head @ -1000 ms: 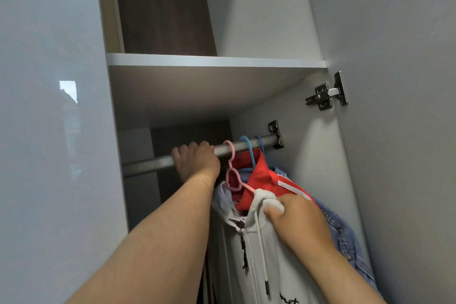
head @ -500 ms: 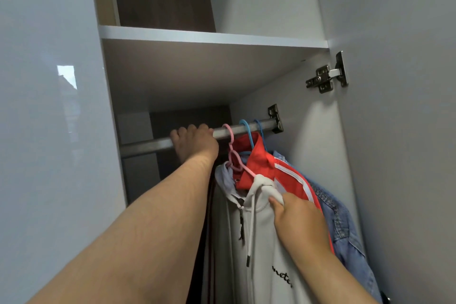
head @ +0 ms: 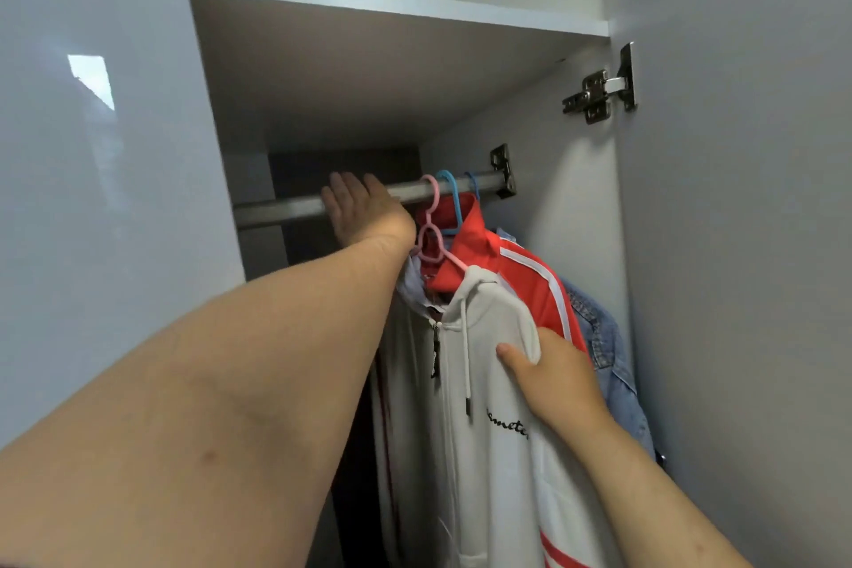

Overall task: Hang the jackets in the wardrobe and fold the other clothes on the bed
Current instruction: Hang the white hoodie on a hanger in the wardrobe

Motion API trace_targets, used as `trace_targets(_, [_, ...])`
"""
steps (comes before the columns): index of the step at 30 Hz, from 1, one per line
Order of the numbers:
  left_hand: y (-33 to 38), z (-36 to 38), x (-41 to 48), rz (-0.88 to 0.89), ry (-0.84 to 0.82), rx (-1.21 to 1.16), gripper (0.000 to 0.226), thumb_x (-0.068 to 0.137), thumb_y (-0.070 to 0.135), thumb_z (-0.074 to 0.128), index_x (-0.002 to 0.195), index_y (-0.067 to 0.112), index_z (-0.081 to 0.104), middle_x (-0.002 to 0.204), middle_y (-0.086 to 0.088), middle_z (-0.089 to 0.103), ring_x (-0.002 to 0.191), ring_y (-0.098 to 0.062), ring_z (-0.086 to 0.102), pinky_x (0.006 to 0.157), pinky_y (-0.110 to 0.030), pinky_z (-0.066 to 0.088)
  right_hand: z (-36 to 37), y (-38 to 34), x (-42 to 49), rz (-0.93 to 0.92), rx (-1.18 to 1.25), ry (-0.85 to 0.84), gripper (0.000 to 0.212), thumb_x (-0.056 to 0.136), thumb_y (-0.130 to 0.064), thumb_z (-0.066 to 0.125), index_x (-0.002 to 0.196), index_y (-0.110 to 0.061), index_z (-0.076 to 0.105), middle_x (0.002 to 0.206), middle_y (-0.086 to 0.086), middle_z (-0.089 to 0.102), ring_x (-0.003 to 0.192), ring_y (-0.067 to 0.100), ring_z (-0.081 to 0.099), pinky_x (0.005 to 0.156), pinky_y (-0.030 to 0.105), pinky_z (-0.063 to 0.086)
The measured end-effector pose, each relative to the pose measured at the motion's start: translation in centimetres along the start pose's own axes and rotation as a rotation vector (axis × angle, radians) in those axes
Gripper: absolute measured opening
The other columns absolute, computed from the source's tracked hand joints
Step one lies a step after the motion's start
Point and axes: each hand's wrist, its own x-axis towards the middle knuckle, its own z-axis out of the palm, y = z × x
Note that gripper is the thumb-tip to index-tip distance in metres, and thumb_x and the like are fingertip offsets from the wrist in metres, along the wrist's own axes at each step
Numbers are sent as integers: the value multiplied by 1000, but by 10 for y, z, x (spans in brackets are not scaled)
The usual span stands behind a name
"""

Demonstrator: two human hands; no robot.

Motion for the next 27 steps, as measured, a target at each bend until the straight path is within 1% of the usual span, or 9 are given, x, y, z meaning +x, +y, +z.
trace_targets(2, [12,-2,-21,-13,-54,-171,61,100,39,38,153,12,24,163,-15,11,151,-31,2,120,-46,3,-3,8,-14,24,23,-74,28,90,-39,64,101,-15,69,101,4,71,99,27,63,71,27,35])
trace_targets(5, [22,-7,-71,45,-151,-475,53,98,38,41,141,8,40,153,-18,31,145,-34,20,118,-48,23,-12,10,-41,67,105,-114,23,90,-32,66,101,-13,73,91,-2,69,95,23,65,65,23,38])
trace_targets(8, [14,-13,-125,78,-281,-620,47,98,36,39,130,5,51,139,-19,48,134,-35,37,111,-48,33,-19,17,-70,139,94,-177,27,90,-29,66,111,-13,72,104,3,72,102,26,65,72,23,41])
trace_targets(11, [-2,-21,-183,119,-412,-739,39,99,38,37,110,8,60,115,-17,62,109,-35,55,91,-42,44,-27,34,-106,194,-62,-301,25,89,-30,65,107,-15,72,92,-1,67,90,22,63,69,23,38])
trace_targets(14, [-20,-20,-243,146,-546,-884,35,102,38,37,75,21,51,79,-2,56,81,-24,52,69,-34,38,-35,46,-136,249,-53,-366,13,86,-28,66,93,-17,70,87,0,68,83,21,65,66,25,44])
trace_targets(18, [-43,3,-318,143,-717,-1003,27,103,28,43,94,13,64,92,1,64,90,-17,59,84,-33,47,-40,56,-169,284,49,-337,8,86,-17,64,84,-14,72,82,1,72,76,18,67,68,29,54])
trace_targets(20, [-51,17,-349,112,-795,-1025,22,101,20,46,97,10,65,93,-2,67,91,-20,63,87,-37,50,-40,61,-183,258,53,-312,15,86,-13,62,74,-17,70,72,-5,70,67,11,63,59,20,48])
trace_targets(22, [-55,26,-370,17,-871,-1107,23,101,16,47,111,8,65,104,-5,71,99,-22,68,93,-38,53,-39,67,-192,230,35,-284,27,87,-9,59,62,-20,62,60,-10,62,57,4,54,49,11,38])
trace_targets(27, [-66,34,-396,-49,-910,-1104,37,101,21,47,135,9,54,131,-7,62,122,-19,58,109,-43,42,-36,76,-205,199,-5,-280,29,90,-9,58,62,-15,57,60,-7,57,56,4,47,52,14,37])
